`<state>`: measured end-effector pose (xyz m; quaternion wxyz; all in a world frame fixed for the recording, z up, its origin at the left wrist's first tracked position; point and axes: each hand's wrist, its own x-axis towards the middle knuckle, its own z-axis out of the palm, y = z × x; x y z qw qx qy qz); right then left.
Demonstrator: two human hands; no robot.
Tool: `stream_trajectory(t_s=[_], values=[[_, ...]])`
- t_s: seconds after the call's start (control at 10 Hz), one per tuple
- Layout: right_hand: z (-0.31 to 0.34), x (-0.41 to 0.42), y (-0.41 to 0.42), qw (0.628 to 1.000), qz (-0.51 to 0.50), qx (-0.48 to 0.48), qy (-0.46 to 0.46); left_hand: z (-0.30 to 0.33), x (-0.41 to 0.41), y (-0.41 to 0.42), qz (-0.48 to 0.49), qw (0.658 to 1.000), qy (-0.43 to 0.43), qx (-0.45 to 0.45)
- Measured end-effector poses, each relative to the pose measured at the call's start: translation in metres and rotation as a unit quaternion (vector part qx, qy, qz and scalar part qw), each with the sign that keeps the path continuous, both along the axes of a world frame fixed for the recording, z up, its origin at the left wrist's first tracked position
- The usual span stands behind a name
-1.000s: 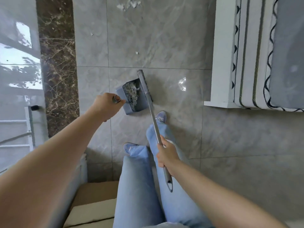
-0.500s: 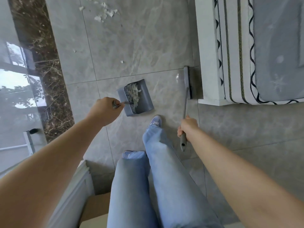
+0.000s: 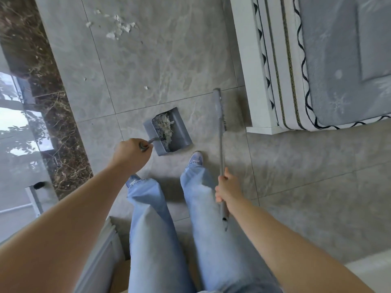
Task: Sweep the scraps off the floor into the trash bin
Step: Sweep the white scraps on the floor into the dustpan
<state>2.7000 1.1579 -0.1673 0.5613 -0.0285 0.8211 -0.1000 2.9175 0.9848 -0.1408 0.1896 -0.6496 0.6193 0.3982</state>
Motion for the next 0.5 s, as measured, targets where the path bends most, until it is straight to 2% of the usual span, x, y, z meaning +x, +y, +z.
stream_trajectory(t_s=[0.1,0.3,0.4,0.5], values=[[-0.009,-0.018,-0.019,1.0,-0.024,0.014,0.015,-0.002,0.004,0.001,-0.004,1.0,0.003,-0.001],[-0.004,0.06,-0.017,0.997,-0.037,0.048,-0.056,0.002,0.004,-0.002,0.016,0.998,0.053,0.019],[0.012,0.097,-0.009,0.974,-0.182,0.077,-0.112,0.005,0.023,-0.007,0.014,0.997,0.063,0.041],[0.019,0.098,-0.004,0.962,-0.246,0.05,-0.106,0.014,0.056,-0.02,-0.033,0.998,0.037,0.039]])
